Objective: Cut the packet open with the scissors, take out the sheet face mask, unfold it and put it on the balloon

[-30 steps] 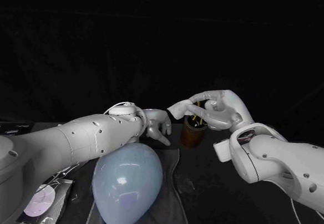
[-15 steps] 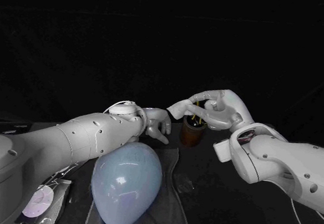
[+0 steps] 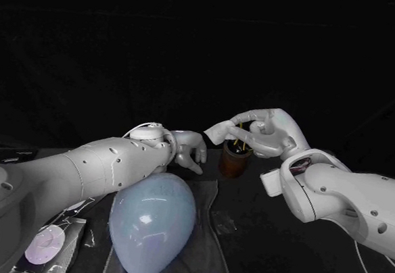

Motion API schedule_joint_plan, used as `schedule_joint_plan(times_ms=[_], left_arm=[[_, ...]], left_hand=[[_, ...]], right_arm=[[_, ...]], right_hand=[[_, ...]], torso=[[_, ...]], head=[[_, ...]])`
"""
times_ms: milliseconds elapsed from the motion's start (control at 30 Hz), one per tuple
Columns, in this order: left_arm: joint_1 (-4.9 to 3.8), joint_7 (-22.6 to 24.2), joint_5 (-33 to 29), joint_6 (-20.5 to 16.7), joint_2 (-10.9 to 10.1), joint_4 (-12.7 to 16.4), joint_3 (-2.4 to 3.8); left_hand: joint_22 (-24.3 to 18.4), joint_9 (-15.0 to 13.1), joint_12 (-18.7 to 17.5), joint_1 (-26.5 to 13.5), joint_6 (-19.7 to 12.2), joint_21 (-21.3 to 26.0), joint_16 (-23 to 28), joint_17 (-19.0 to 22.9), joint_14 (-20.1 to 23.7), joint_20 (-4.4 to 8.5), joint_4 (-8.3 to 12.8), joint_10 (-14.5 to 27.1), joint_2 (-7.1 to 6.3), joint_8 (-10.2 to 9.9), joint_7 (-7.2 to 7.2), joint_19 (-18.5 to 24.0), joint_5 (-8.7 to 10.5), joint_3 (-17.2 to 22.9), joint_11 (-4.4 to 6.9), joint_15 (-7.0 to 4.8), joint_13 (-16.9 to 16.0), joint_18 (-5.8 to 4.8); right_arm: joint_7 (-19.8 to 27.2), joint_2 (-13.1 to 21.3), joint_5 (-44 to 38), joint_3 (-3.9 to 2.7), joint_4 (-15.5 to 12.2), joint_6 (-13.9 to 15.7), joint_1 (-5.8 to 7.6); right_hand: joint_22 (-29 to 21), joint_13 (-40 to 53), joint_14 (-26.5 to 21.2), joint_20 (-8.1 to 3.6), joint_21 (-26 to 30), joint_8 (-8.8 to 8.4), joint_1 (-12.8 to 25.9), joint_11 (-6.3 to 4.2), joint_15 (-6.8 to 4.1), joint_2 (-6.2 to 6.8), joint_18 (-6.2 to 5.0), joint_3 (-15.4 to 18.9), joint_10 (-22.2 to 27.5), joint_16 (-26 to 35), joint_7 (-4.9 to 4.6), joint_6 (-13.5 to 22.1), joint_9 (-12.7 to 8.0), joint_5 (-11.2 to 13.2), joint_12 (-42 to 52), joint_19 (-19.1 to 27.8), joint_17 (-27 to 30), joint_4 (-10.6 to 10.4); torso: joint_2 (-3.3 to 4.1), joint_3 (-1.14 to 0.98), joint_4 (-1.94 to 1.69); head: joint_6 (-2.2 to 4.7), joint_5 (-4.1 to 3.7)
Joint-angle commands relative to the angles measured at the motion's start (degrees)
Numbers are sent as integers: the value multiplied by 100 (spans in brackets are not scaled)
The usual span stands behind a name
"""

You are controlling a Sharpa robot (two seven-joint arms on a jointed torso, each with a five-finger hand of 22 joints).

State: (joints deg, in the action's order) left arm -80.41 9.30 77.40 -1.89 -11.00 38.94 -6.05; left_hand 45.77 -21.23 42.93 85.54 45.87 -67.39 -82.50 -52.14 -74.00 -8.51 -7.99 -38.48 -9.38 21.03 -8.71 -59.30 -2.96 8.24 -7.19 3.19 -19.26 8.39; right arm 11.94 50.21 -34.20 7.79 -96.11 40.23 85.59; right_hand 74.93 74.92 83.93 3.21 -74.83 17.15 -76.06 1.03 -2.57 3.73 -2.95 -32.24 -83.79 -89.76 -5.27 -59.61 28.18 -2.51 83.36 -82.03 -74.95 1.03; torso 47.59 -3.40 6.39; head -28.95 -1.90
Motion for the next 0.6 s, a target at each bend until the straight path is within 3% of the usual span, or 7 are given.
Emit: schedule_joint_plan(times_ms=[33,433,600], left_arm=[[50,-311,232,35,-59,-43,-31],[17,-408,290,-57,-179,39,-4],[2,-408,293,32,-197,64,3]], left_hand=[[9,13,22,14,-9,-26,-39,-15,-20,-13,-38,49,-38,-4,-32,-32,19,9,-2,7,2,24],[86,37,68,44,-58,-77,-71,-24,-30,-25,-85,160,-72,-45,-49,-67,18,-5,-19,21,-10,14],[315,35,190,174,91,-220,-137,-159,-139,-20,-115,67,0,3,-17,-226,18,113,7,3,-24,-19]], right_arm=[[36,5,-48,-6,1,-19,4],[34,32,-48,-6,10,-24,4],[35,23,-45,-6,16,-29,4]], right_hand=[[524,1075,607,9,-40,20,1,-24,-27,-55,-63,-2,-264,-24,2,-49,5,-29,37,-3,-1505,23],[532,1084,607,11,-40,76,26,-24,-26,-63,-62,-14,-271,-24,2,-19,27,-29,46,-6,-1505,57],[532,1084,607,11,-40,76,26,-24,-26,-63,-62,-14,-271,-24,2,-19,27,-29,46,-6,-1505,57]], torso=[[0,0,2],[3,2,-18],[5,3,-19]], head=[[-18,-1],[-25,-2],[-25,11]])
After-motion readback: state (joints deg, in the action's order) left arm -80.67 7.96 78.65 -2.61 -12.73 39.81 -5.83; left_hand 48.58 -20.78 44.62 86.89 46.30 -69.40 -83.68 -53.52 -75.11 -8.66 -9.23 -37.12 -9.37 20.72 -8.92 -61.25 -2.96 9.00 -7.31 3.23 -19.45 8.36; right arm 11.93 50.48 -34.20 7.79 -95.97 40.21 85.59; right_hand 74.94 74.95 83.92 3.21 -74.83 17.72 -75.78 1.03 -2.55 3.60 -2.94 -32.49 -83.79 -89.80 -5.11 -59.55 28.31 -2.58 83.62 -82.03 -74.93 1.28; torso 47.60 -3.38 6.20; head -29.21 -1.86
